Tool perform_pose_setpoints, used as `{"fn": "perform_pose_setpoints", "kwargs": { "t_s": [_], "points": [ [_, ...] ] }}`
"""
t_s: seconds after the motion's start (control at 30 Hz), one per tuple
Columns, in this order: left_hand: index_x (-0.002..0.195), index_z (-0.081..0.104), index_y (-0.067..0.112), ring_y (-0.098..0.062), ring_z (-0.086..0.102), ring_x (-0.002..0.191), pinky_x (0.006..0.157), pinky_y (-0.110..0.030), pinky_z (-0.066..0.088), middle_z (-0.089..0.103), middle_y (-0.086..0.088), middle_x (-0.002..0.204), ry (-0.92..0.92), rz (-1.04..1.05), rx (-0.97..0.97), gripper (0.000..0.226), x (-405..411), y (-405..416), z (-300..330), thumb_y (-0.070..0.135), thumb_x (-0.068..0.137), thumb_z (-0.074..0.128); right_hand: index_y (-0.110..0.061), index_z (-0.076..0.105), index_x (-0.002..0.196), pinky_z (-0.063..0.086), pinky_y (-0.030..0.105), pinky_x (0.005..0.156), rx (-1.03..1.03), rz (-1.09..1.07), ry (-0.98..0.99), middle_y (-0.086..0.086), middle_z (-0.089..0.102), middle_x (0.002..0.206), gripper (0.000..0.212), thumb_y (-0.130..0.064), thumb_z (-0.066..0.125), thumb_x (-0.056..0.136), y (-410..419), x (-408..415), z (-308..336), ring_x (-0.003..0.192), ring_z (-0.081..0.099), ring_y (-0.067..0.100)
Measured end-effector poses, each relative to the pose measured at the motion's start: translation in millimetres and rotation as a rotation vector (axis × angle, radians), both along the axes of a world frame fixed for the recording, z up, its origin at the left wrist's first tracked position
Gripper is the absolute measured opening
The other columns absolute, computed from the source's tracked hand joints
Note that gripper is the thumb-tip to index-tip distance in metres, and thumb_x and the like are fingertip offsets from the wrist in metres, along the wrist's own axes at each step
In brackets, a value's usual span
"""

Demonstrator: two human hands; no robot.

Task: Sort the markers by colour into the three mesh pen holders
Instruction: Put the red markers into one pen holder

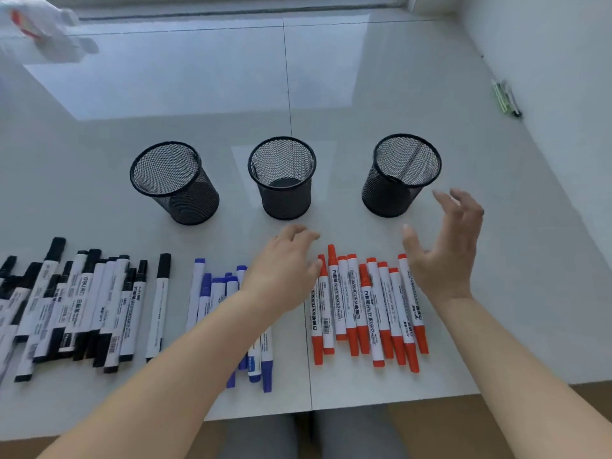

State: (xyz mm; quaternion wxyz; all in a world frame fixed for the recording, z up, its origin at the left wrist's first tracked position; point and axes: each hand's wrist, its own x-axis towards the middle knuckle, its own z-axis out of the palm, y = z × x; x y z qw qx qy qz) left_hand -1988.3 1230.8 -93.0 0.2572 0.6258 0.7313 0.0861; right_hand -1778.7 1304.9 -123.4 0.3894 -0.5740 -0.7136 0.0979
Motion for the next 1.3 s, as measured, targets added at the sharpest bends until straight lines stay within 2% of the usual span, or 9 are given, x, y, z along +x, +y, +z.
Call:
{"fn": "perform_pose_setpoints", "kwargs": {
  "t_s": [0.1, 0.23, 0.4, 0.53, 0.67, 0.83, 1.0, 1.13, 1.3],
  "points": [
    [0.130, 0.044, 0.030, -0.013, 0.044, 0.117, 0.083, -0.025, 0.034, 0.038, 0.012, 0.135, 0.017, -0.060, 0.112, 0.035, 0, -8, 3, 0.032, 0.095, 0.043, -0.004, 0.058, 0.111, 0.040, 0.031, 0.090, -0.029, 0.128, -0.037, 0.015, 0.053, 0.110, 0.036, -0.014, 0.056, 0.077, -12, 11, -10, 0.101, 0.051, 0.030],
    [0.122, 0.052, 0.031, -0.011, 0.047, 0.110, 0.080, -0.023, 0.034, 0.047, 0.012, 0.125, 0.107, -0.181, 0.247, 0.028, 1, -33, 6, 0.027, 0.095, 0.044, -0.009, 0.064, 0.102, 0.048, 0.036, 0.072, -0.040, 0.286, -0.081, 0.010, 0.056, 0.103, 0.021, -0.004, 0.057, 0.082, -31, 25, -13, 0.092, 0.056, 0.026],
    [0.128, 0.045, 0.037, -0.012, 0.045, 0.114, 0.077, -0.025, 0.035, 0.043, 0.015, 0.132, 0.237, -0.186, 0.245, 0.035, 12, -77, 2, 0.027, 0.095, 0.043, -0.014, 0.065, 0.108, 0.050, 0.033, 0.069, -0.040, 0.478, -0.279, 0.007, 0.057, 0.108, 0.037, 0.007, 0.053, 0.079, -67, 55, -5, 0.094, 0.057, 0.023],
    [0.138, 0.034, 0.037, -0.012, 0.033, 0.129, 0.101, -0.032, 0.037, 0.034, 0.013, 0.142, 0.277, -0.234, 0.171, 0.047, 21, -91, -3, 0.019, 0.095, 0.042, -0.027, 0.048, 0.131, 0.050, 0.031, 0.076, -0.058, 0.606, -0.691, -0.003, 0.043, 0.135, 0.056, 0.003, 0.042, 0.084, -80, 68, 1, 0.114, 0.048, 0.018],
    [0.138, 0.034, 0.038, -0.014, 0.033, 0.130, 0.103, -0.034, 0.039, 0.032, 0.011, 0.143, 0.320, -0.244, 0.146, 0.059, 21, -87, -3, 0.003, 0.090, 0.042, -0.035, 0.029, 0.139, 0.049, 0.030, 0.076, -0.059, 0.681, -0.924, -0.008, 0.026, 0.145, 0.070, 0.005, 0.036, 0.083, -78, 59, 6, 0.120, 0.038, 0.016],
    [0.137, 0.032, 0.038, -0.015, 0.034, 0.126, 0.094, -0.038, 0.048, 0.028, 0.011, 0.144, 0.442, -0.372, 0.119, 0.068, 23, -75, -4, -0.002, 0.084, 0.047, -0.025, 0.037, 0.133, 0.044, 0.030, 0.080, -0.008, 0.756, -1.010, -0.004, 0.035, 0.139, 0.061, 0.007, 0.037, 0.081, -66, 54, 14, 0.119, 0.039, 0.016],
    [0.133, 0.036, 0.034, -0.014, 0.036, 0.123, 0.088, -0.031, 0.048, 0.035, 0.010, 0.139, 0.485, -0.423, 0.158, 0.061, 26, -64, -8, 0.001, 0.084, 0.050, -0.022, 0.043, 0.128, 0.048, 0.031, 0.085, 0.100, 0.838, -1.070, 0.003, 0.044, 0.129, 0.055, 0.005, 0.040, 0.080, -59, 54, 10, 0.114, 0.046, 0.024],
    [0.132, 0.037, 0.030, -0.015, 0.038, 0.118, 0.081, -0.027, 0.043, 0.041, 0.006, 0.132, 0.525, -0.469, 0.175, 0.059, 26, -57, -8, -0.001, 0.083, 0.046, -0.018, 0.040, 0.129, 0.038, 0.036, 0.096, 0.106, 0.875, -1.169, 0.010, 0.042, 0.131, 0.053, 0.004, 0.035, 0.082, -51, 47, 16, 0.116, 0.043, 0.029],
    [0.129, 0.038, 0.029, -0.015, 0.041, 0.114, 0.084, -0.029, 0.046, 0.045, 0.006, 0.128, 0.548, -0.527, 0.209, 0.054, 21, -54, -6, -0.001, 0.084, 0.045, -0.017, 0.043, 0.127, 0.033, 0.035, 0.099, 0.098, 0.926, -1.148, 0.008, 0.046, 0.126, 0.049, -0.003, 0.039, 0.080, -46, 47, 22, 0.109, 0.046, 0.028]
  ]
}}
